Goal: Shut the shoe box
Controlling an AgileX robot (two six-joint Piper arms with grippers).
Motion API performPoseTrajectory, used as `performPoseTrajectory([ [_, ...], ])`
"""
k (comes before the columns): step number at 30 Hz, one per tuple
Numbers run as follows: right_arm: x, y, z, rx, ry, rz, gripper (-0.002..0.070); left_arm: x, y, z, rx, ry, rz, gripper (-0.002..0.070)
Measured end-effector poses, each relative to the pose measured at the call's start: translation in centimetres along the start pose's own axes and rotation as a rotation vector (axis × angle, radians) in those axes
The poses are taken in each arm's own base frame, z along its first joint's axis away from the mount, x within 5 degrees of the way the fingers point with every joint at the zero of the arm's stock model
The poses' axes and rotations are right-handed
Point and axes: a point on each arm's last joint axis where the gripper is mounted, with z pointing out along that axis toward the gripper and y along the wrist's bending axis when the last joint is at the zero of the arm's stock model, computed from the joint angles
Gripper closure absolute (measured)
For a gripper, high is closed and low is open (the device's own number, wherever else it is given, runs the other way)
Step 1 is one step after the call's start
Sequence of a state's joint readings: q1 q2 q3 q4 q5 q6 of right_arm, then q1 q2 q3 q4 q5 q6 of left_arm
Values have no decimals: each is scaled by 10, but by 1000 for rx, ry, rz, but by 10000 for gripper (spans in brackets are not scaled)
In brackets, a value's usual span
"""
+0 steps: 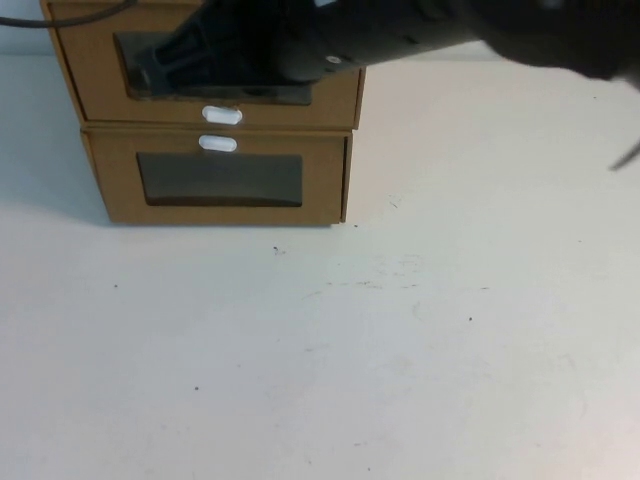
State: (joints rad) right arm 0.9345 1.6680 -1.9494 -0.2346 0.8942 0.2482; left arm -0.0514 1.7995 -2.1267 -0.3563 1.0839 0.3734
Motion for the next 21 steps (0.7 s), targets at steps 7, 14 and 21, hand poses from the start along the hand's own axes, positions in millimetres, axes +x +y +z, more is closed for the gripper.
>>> performPoseTrajectory([
  [7,25,-4,-104,93,-3,1,687,9,-20,-30,96,-47,1,680],
  [14,88,-33,-168,104,14,104,687,59,-55,-104,64,-173,51,680],
  [21,148,-42,-178,50,47,123,687,154,-97,-183,-7,-396,80,680],
])
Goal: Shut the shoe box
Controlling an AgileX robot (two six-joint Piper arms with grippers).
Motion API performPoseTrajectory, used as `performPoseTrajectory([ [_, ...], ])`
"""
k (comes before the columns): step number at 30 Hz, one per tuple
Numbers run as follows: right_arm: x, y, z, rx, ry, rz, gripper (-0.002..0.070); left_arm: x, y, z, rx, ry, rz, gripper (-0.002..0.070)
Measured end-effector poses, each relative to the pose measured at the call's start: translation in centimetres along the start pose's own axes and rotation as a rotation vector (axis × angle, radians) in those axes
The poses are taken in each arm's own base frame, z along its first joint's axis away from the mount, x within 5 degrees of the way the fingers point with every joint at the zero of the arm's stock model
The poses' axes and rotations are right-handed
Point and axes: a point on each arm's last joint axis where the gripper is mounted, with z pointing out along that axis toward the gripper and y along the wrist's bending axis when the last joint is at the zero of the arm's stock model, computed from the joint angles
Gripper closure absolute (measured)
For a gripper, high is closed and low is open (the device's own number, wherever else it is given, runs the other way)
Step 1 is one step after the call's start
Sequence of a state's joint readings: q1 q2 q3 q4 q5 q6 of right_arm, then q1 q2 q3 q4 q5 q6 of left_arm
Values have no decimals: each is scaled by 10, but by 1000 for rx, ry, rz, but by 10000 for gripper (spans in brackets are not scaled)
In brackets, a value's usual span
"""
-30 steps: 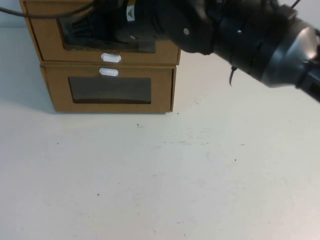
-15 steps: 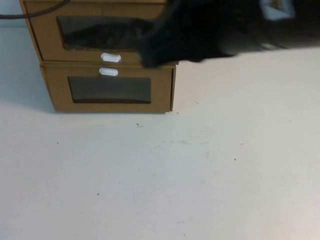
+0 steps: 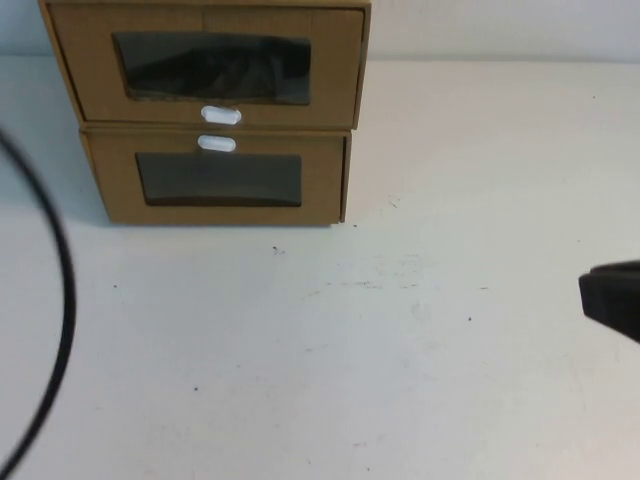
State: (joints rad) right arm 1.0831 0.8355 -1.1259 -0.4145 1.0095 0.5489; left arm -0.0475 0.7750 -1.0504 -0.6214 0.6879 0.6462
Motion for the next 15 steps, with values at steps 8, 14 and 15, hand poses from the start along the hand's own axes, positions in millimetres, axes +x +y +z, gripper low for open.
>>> performPoseTrajectory([
  [8,34,-6,-2,-59,-6,21,687,88,-34,-67,-83,-182,21,680],
  [14,38,-7,-2,-73,-11,25,687,145,-42,-77,-128,-252,24,680],
  [15,39,-6,0,-76,-12,23,687,154,-41,-74,-139,-253,18,680],
])
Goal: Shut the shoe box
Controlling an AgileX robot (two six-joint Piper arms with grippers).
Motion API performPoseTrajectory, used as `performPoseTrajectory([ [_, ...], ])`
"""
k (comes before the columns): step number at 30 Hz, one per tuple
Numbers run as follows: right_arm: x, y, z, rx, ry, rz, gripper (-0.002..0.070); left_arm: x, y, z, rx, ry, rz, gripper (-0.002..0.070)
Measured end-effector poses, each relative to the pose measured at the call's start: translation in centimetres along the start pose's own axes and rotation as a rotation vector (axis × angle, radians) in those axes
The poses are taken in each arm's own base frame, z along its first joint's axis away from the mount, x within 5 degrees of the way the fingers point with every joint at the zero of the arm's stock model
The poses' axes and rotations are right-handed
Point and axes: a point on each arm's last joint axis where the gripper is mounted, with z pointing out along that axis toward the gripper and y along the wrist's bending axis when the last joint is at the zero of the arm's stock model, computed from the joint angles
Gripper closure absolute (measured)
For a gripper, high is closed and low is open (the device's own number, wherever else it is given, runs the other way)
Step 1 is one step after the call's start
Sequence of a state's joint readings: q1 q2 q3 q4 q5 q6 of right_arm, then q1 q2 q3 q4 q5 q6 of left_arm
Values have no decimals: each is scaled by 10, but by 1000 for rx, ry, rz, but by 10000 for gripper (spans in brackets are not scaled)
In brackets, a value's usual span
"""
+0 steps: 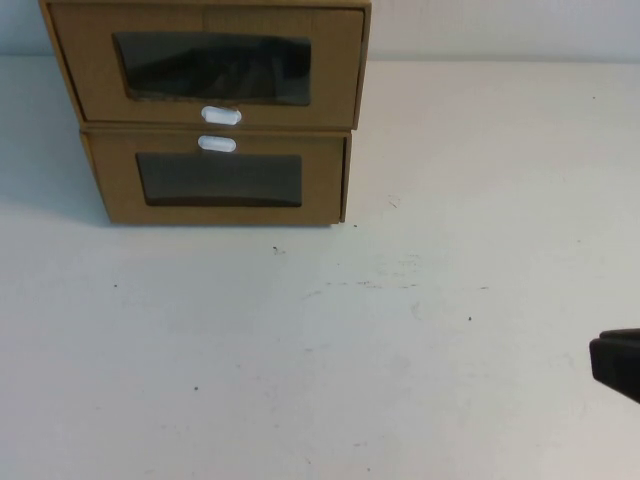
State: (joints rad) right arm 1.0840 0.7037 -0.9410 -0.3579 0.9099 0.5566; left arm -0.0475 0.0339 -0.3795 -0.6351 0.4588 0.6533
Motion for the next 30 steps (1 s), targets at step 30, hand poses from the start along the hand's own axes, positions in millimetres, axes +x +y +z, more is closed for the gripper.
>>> performPoseTrajectory([
  [30,15,8,21,-86,-30,-1,687,113,10,22,-134,149,-158,680],
])
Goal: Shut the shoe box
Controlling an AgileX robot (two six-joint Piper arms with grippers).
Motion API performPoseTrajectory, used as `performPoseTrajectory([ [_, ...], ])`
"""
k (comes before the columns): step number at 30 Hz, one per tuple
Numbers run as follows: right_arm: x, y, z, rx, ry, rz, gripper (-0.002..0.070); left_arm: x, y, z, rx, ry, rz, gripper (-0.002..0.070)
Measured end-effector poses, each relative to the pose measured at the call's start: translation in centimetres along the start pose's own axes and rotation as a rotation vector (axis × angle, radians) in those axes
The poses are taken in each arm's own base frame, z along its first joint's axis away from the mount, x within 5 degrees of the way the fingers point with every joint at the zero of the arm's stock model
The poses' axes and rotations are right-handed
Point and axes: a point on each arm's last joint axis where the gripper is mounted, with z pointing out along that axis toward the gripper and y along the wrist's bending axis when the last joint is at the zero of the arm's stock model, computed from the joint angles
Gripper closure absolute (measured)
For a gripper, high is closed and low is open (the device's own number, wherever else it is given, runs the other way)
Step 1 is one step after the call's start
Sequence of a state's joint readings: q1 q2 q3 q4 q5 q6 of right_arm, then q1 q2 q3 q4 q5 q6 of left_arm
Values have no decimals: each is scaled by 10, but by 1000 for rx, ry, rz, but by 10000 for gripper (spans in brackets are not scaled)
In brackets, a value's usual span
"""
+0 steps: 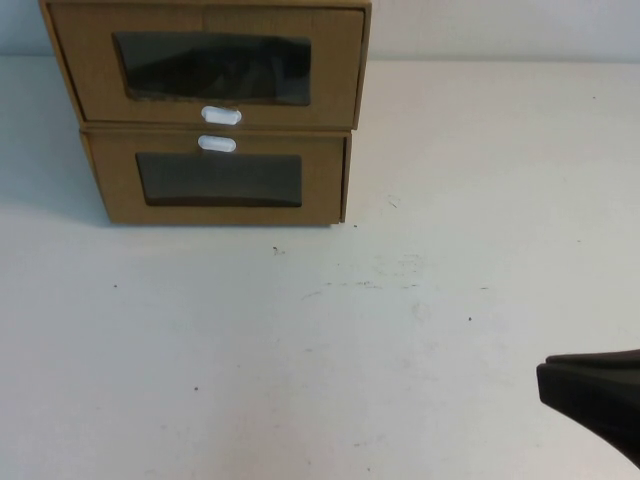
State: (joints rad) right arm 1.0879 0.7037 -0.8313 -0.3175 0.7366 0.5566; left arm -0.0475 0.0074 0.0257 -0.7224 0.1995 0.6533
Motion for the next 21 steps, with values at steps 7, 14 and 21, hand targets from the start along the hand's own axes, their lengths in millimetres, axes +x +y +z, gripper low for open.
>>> performPoseTrajectory([
  [7,0,-11,0,115,-8,-110,687,0,0,0,1,2,0,680],
  [14,10,-58,9,401,-109,-40,687,0,0,0,2,2,0,680],
  [21,89,-103,-1,675,-248,186,687,0,0,0,2,2,0,680],
])
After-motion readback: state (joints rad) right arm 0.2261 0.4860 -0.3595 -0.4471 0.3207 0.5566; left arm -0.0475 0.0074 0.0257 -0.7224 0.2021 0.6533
